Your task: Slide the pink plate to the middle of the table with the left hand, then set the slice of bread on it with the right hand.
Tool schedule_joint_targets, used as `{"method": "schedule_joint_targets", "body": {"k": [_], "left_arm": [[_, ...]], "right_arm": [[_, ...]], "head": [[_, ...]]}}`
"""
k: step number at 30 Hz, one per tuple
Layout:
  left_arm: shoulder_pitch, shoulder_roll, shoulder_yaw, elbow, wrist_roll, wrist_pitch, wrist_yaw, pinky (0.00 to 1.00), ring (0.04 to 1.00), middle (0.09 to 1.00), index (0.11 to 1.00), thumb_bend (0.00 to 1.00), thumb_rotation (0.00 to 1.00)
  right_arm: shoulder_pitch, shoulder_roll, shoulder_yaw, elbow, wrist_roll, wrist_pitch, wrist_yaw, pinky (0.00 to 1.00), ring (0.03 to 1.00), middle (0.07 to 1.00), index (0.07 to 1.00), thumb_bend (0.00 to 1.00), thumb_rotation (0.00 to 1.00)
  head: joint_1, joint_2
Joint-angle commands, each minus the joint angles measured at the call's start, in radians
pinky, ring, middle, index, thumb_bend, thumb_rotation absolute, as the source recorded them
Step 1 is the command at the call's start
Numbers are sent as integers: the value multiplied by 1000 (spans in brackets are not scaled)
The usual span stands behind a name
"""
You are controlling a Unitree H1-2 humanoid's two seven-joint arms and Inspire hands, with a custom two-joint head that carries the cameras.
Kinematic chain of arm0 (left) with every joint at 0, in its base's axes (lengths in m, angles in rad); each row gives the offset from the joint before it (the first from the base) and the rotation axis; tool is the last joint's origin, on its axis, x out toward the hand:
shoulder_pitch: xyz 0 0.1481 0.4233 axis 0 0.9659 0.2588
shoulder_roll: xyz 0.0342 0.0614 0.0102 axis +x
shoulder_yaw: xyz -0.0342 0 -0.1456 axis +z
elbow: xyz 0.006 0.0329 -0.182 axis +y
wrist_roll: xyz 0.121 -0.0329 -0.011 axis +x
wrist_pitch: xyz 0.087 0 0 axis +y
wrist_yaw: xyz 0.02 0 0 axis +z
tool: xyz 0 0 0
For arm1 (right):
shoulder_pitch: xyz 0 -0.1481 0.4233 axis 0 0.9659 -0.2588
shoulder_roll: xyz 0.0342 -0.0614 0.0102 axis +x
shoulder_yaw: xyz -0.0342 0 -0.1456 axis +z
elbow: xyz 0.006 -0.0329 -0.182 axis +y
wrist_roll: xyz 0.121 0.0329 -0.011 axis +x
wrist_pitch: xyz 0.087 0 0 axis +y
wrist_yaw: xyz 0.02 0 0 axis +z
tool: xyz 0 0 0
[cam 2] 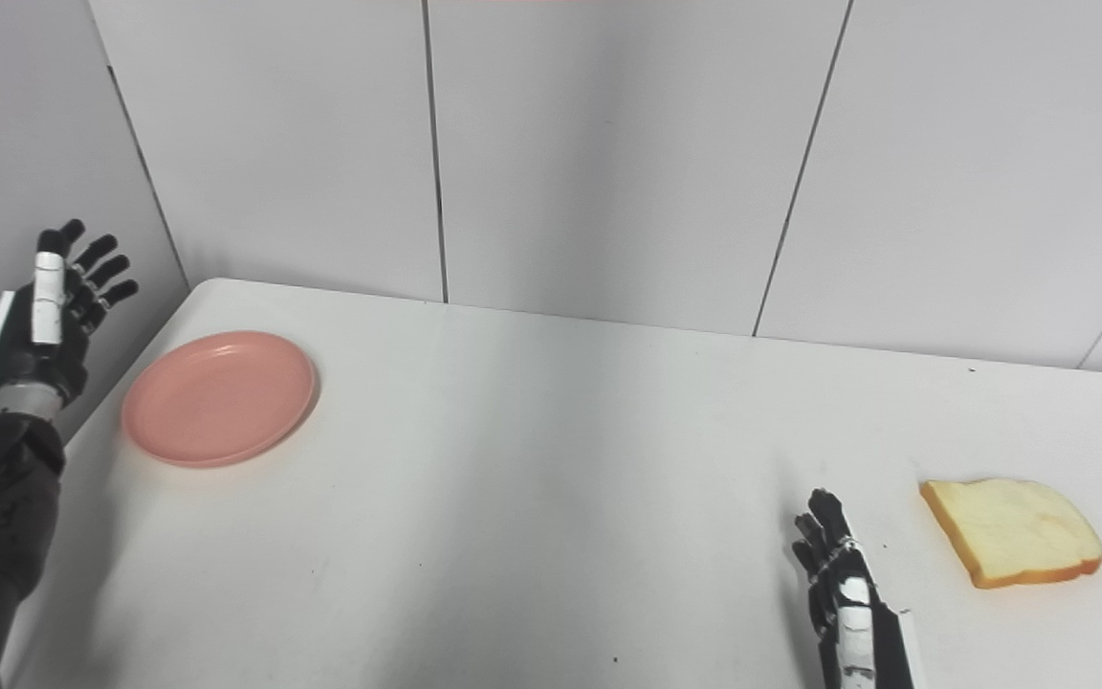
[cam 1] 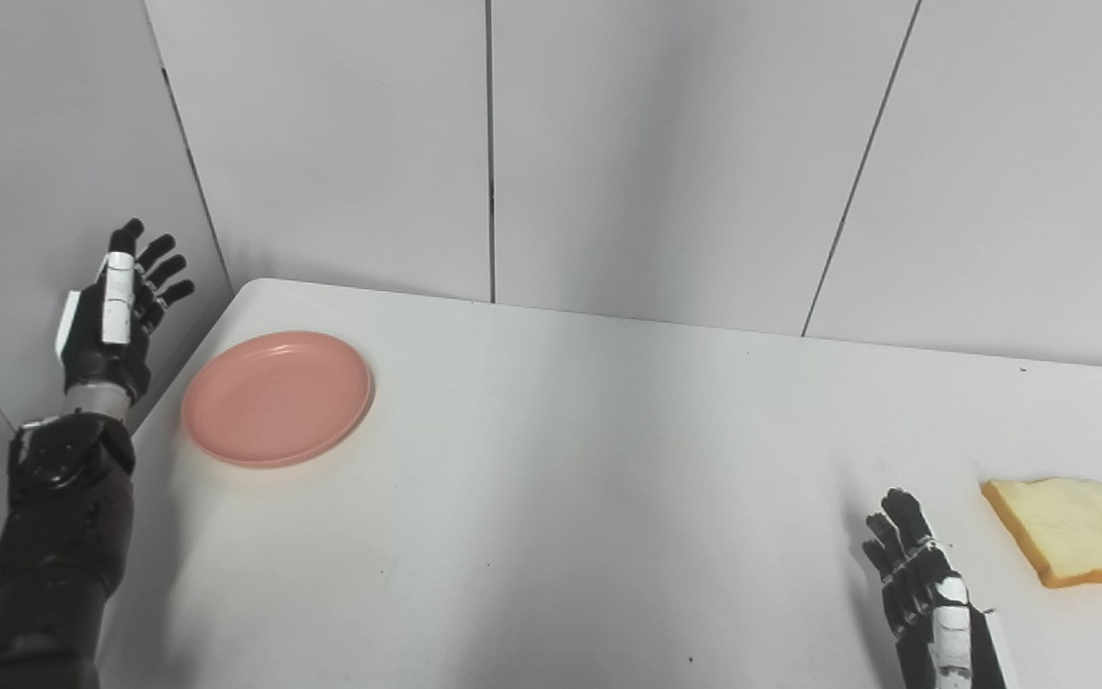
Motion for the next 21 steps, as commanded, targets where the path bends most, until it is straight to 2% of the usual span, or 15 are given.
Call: {"method": "schedule_joint_targets", "body": {"k": [1, 9, 14, 17, 21], "left_arm": [[-56, 33, -6, 14, 13, -62, -1, 798, 856, 878, 912, 878, 891], [-97, 43, -8, 151, 14, -117, 6, 809, 839, 877, 899, 897, 850], [-101, 40, -14, 176, 19, -123, 13, 795, 836, 859, 883, 851, 852], [-106, 39, -10, 200, 7, -116, -2, 828, 869, 899, 917, 826, 840], [-113, 36, -13, 239, 8, -131, 2, 826, 871, 894, 899, 866, 824]], "right_arm": [[47, -2, 1, 117, -3, -26, 5, 964, 942, 955, 918, 799, 1000], [47, -2, 1, 116, -1, -25, 6, 960, 934, 949, 916, 796, 1000], [49, -1, 1, 111, 1, -21, 7, 954, 931, 945, 915, 796, 1000], [51, -1, 1, 108, 1, -21, 6, 945, 927, 941, 914, 801, 1000], [54, -1, 1, 104, -3, -23, 4, 935, 923, 935, 913, 799, 1000]], "head": [[0, 2], [0, 2], [-8, 8], [-11, 13], [-13, 16]]}}
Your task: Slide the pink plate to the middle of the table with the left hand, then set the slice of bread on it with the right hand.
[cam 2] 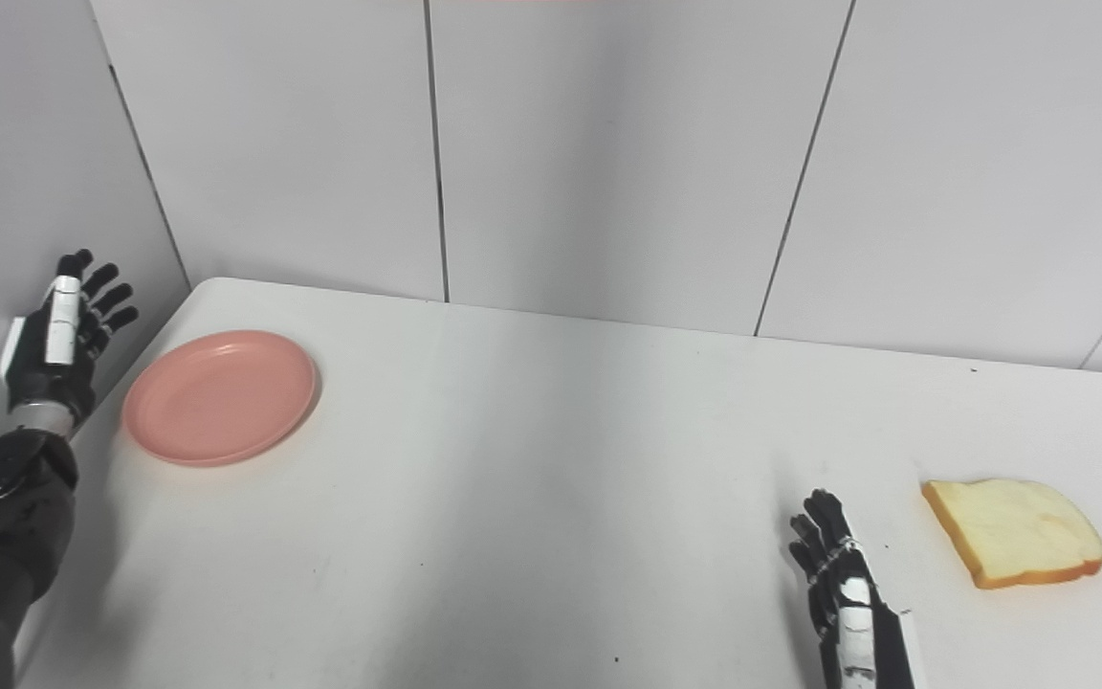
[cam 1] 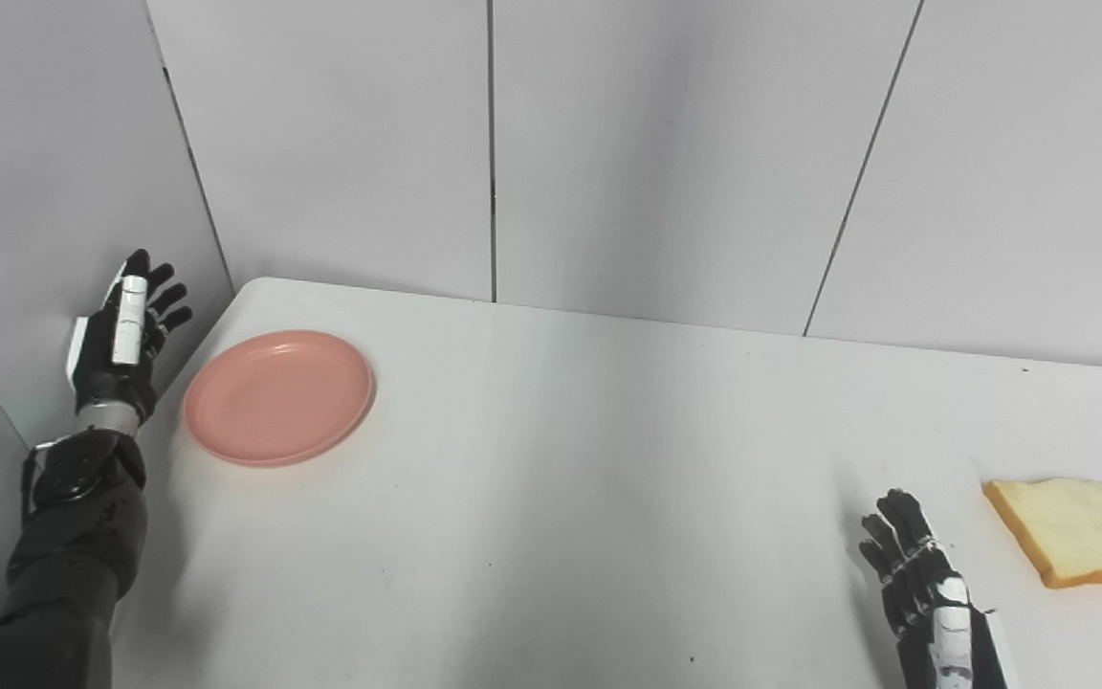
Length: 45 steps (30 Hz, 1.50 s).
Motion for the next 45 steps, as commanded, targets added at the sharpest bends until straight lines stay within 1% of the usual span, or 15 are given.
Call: {"method": "schedule_joint_targets", "body": {"k": [1, 2, 5, 10, 12, 13, 14, 16, 19, 20, 25, 28, 35, 40, 45], "left_arm": [[-56, 31, 3, -13, -4, -32, 4, 818, 852, 877, 879, 879, 813], [-54, 26, 4, -12, -4, -31, 12, 816, 846, 872, 870, 884, 809], [-48, 13, 1, -14, 3, -35, 32, 796, 832, 852, 855, 851, 823], [-49, -4, -17, 5, 17, -26, 54, 791, 828, 840, 878, 826, 835], [-50, -9, -25, 18, 22, -36, 55, 778, 823, 839, 846, 823, 839], [-50, -9, -30, 24, 27, -41, 55, 771, 822, 839, 832, 813, 858], [-47, -11, -35, 28, 33, -45, 52, 770, 822, 839, 831, 812, 860], [-48, -12, -37, 48, 32, -50, 43, 732, 803, 824, 821, 874, 849], [-57, -16, -30, 74, 20, -48, 40, 711, 788, 810, 812, 909, 807], [-58, -18, -33, 74, 23, -48, 41, 700, 780, 806, 811, 905, 805], [-62, -20, -50, 95, 38, -48, 34, 713, 791, 815, 829, 892, 823], [-67, -21, -52, 116, 34, -47, 32, 718, 786, 802, 817, 891, 810], [-73, -27, -52, 141, 27, -49, 7, 705, 787, 797, 804, 933, 796], [-75, -42, -48, 123, 20, -50, -9, 695, 787, 796, 810, 961, 792], [-75, -55, -52, 96, 24, -51, -20, 712, 806, 814, 834, 971, 793]], "right_arm": [[55, 0, 2, 100, -4, -22, 2, 934, 924, 935, 912, 803, 1000], [56, 1, 2, 97, -6, -20, 1, 933, 924, 935, 912, 804, 1000], [59, 2, 2, 91, -9, -17, -1, 929, 922, 935, 910, 810, 1000], [65, 2, 4, 80, -15, -17, -3, 923, 919, 933, 910, 818, 1000], [68, 4, 4, 74, -19, -14, -3, 918, 916, 933, 910, 826, 1000], [70, 4, 4, 71, -20, -13, -4, 919, 917, 934, 911, 827, 1000], [73, 5, 4, 66, -19, -10, -3, 920, 917, 934, 911, 828, 1000], [76, 5, 5, 60, -17, -3, -3, 923, 918, 934, 911, 834, 1000], [77, 6, 6, 55, -20, -1, -4, 920, 916, 931, 909, 829, 1000], [77, 7, 6, 55, -20, -1, -4, 919, 915, 929, 906, 824, 1000], [77, 8, 7, 54, -22, -1, -6, 910, 913, 926, 903, 811, 1000], [79, 9, 7, 51, -18, 1, -5, 909, 914, 925, 901, 813, 1000], [82, 12, 7, 46, -15, 5, -6, 907, 910, 920, 899, 828, 1000], [81, 11, 10, 47, -28, 3, -8, 902, 910, 921, 901, 833, 1000], [81, 12, 12, 49, -29, 2, -6, 906, 912, 922, 902, 821, 1000]], "head": [[-3, 4], [-3, 4], [-6, 8], [-10, 18], [-13, 24], [-13, 24], [-15, 28], [-16, 30], [-19, 32], [-19, 32], [-22, 34], [-24, 37], [-28, 40], [-30, 40], [-34, 40]]}}
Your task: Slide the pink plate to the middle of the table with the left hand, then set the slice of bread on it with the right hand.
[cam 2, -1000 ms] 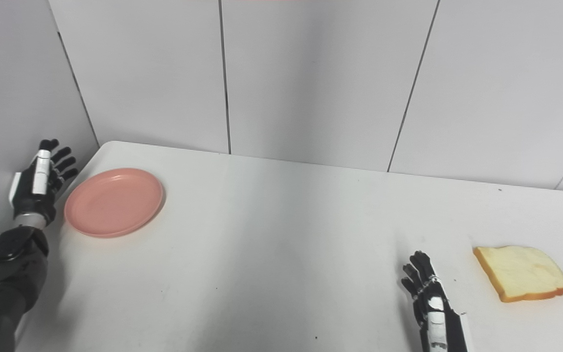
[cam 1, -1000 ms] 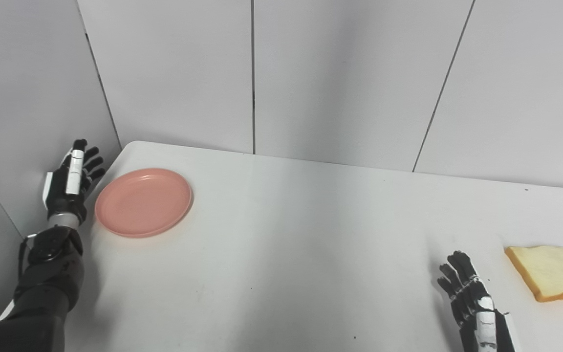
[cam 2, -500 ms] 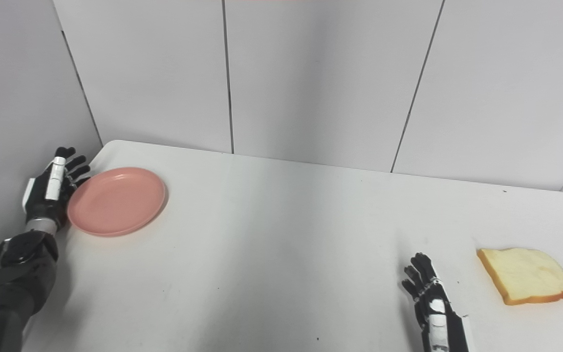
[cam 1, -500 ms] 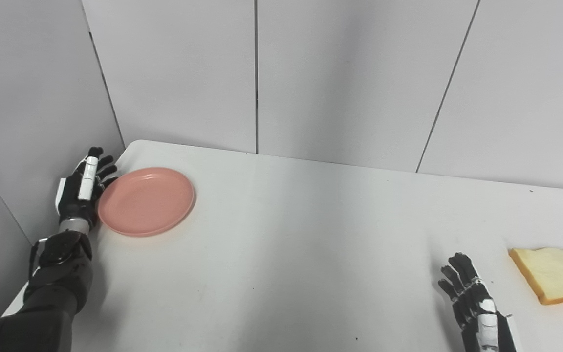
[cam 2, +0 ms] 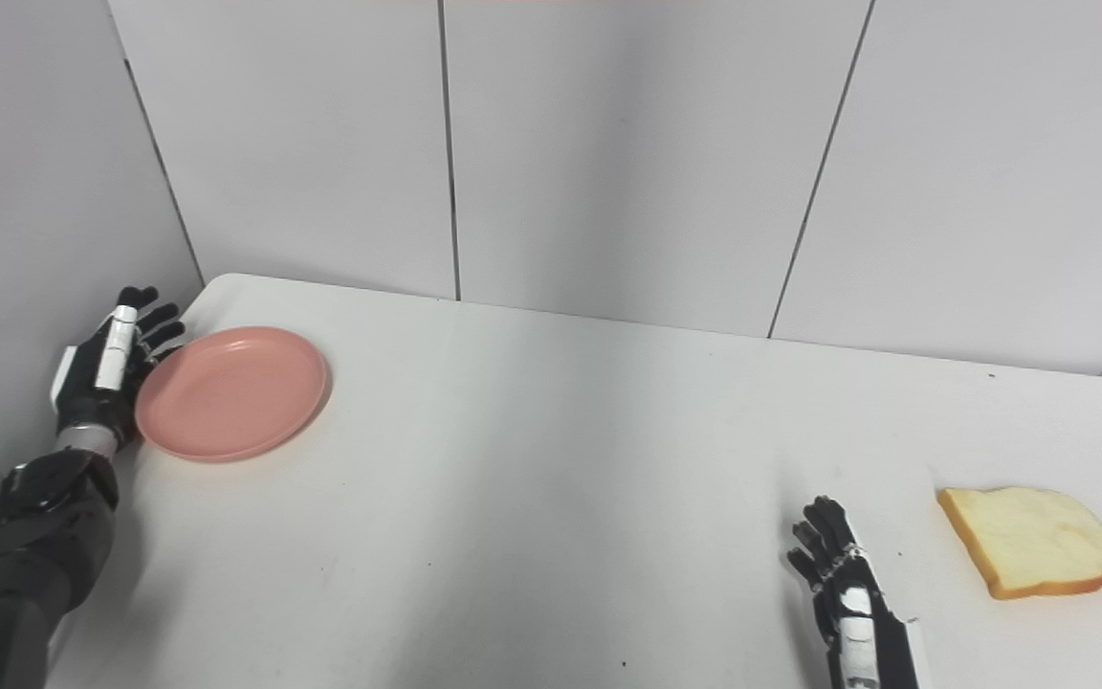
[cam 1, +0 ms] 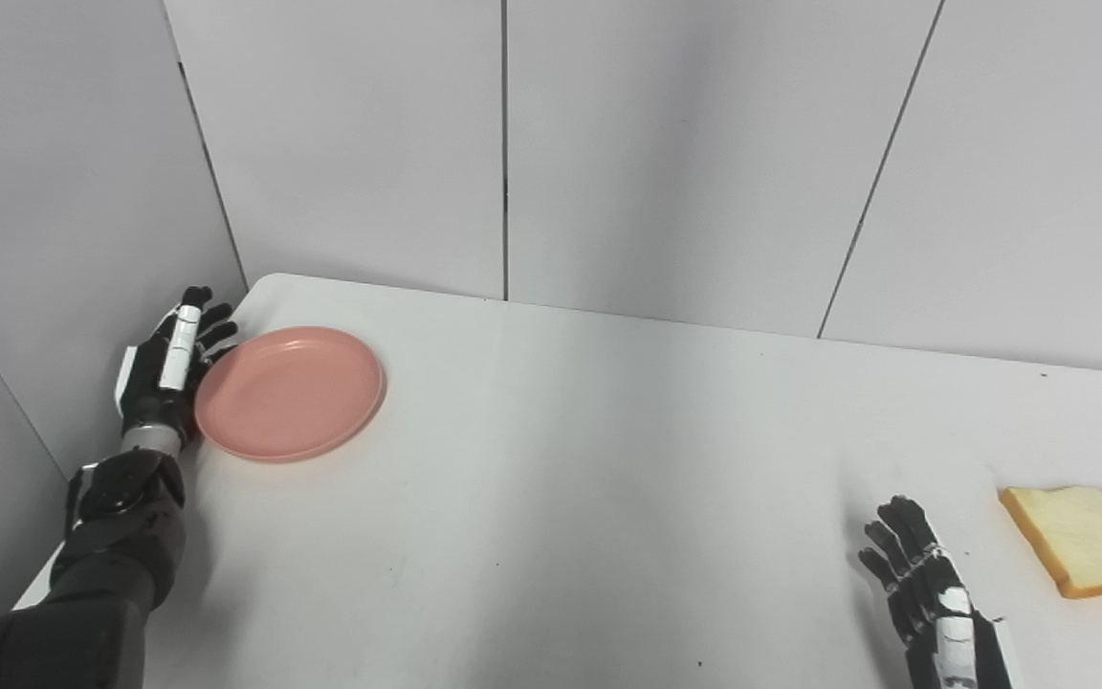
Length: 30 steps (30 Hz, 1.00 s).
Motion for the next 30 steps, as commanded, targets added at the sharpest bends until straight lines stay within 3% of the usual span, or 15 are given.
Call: {"method": "schedule_joint_targets", "body": {"k": [1, 14, 30], "left_arm": [[-36, -5, -10, -33, 5, -8, -18, 716, 809, 815, 839, 968, 795], [-29, -59, -18, -97, -16, 3, -70, 757, 831, 831, 858, 847, 790], [8, -108, -77, -137, 37, -9, -103, 709, 818, 836, 879, 858, 828]], "right_arm": [[58, 10, 13, 76, 3, 4, 2, 906, 911, 922, 902, 818, 1000], [62, 11, 18, 66, 7, 7, 2, 899, 905, 924, 896, 821, 1000], [67, 13, 21, 55, 12, 11, 2, 908, 912, 931, 907, 816, 1000]], "head": [[-2, 2], [-7, 5], [-19, 10]]}}
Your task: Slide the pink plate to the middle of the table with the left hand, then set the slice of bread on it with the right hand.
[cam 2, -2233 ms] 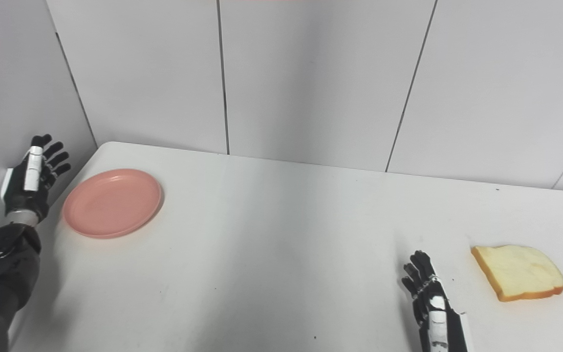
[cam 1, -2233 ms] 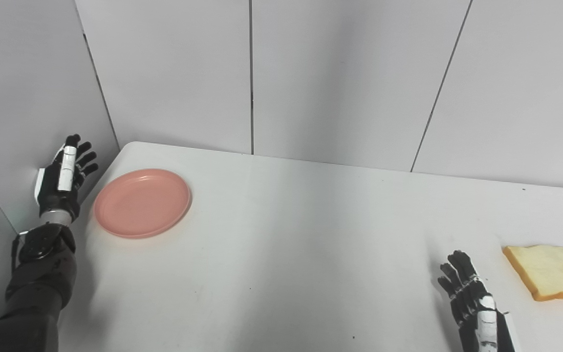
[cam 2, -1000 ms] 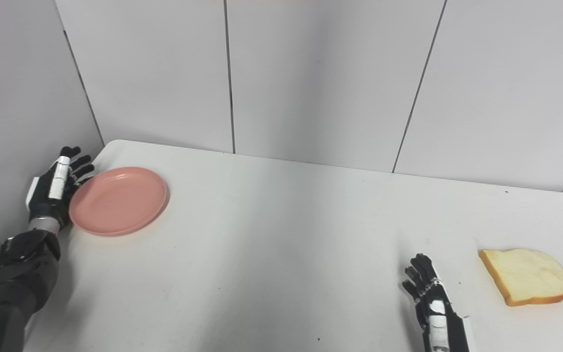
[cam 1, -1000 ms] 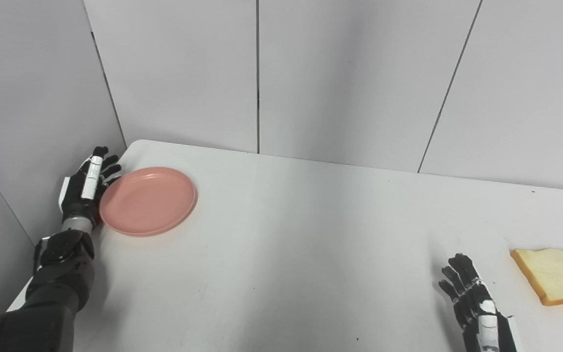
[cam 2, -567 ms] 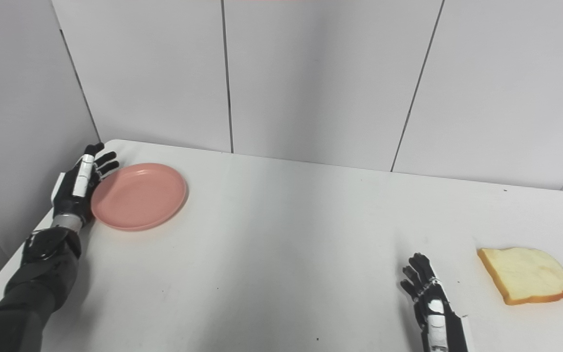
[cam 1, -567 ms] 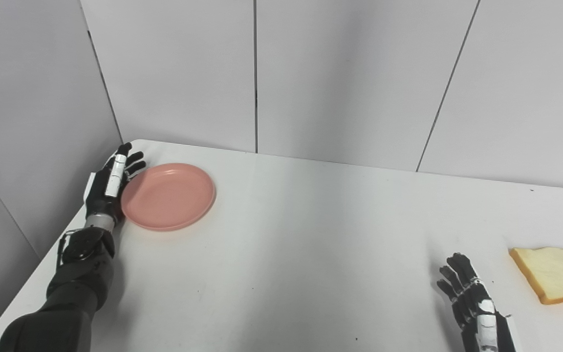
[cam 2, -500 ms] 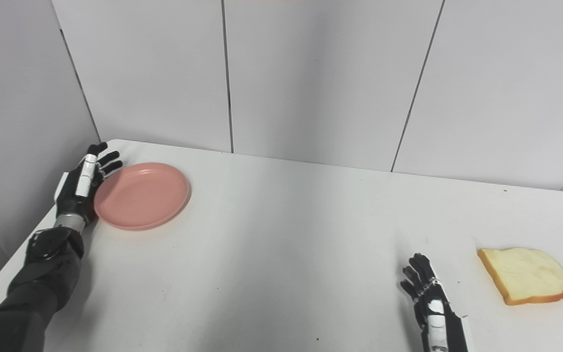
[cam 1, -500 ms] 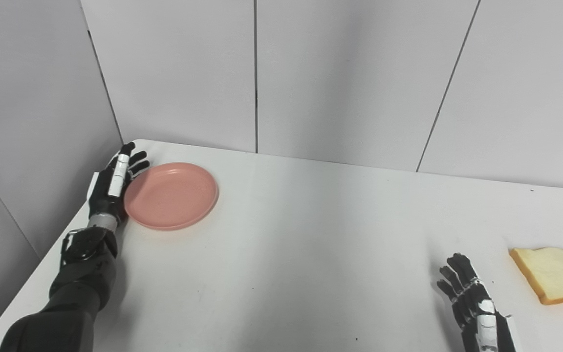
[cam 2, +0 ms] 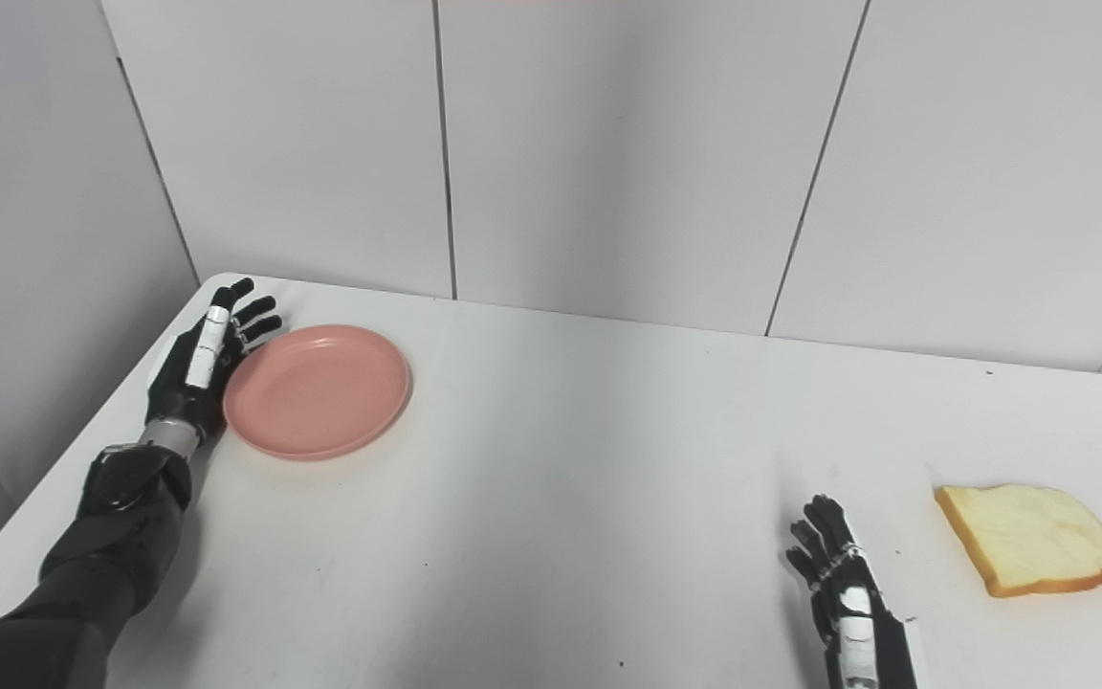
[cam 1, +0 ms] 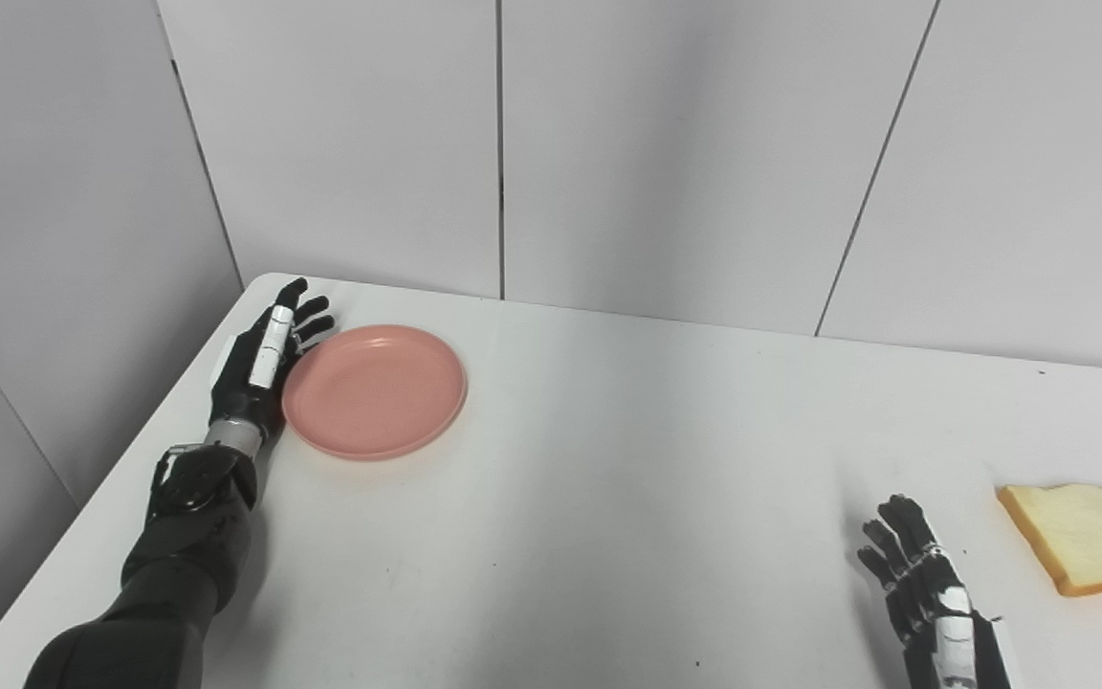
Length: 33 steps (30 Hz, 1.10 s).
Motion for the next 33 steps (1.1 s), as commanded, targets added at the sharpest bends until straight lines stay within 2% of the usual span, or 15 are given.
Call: {"method": "schedule_joint_targets", "body": {"k": [1, 10, 22, 25, 28, 33], "left_arm": [[-13, -12, -12, -26, 12, -16, -24, 706, 818, 837, 874, 848, 826], [9, -51, -23, -116, 1, 0, -42, 716, 820, 833, 854, 877, 823], [99, -144, -71, -427, -2, 183, -42, 717, 837, 824, 845, 880, 818], [116, -164, -95, -492, 15, 231, -29, 707, 832, 828, 851, 862, 848], [130, -183, -113, -539, 24, 277, -23, 706, 832, 831, 856, 833, 871], [146, -213, -134, -576, 36, 316, -17, 674, 819, 832, 862, 857, 880]], "right_arm": [[63, 12, 15, 63, 4, 10, 2, 909, 911, 931, 906, 815, 1000], [62, 16, 17, 63, 4, 12, 2, 915, 915, 932, 899, 814, 1000], [66, 18, 24, 53, -2, 13, 1, 909, 914, 931, 900, 818, 1000], [67, 19, 25, 51, -3, 15, 1, 911, 915, 930, 901, 825, 1000], [68, 22, 26, 48, -7, 17, -2, 907, 912, 928, 900, 833, 999], [68, 23, 28, 46, -13, 14, -6, 886, 899, 919, 892, 836, 991]], "head": [[1, 1], [-7, 1], [-26, 7], [-29, 7], [-35, 9], [-39, 12]]}}
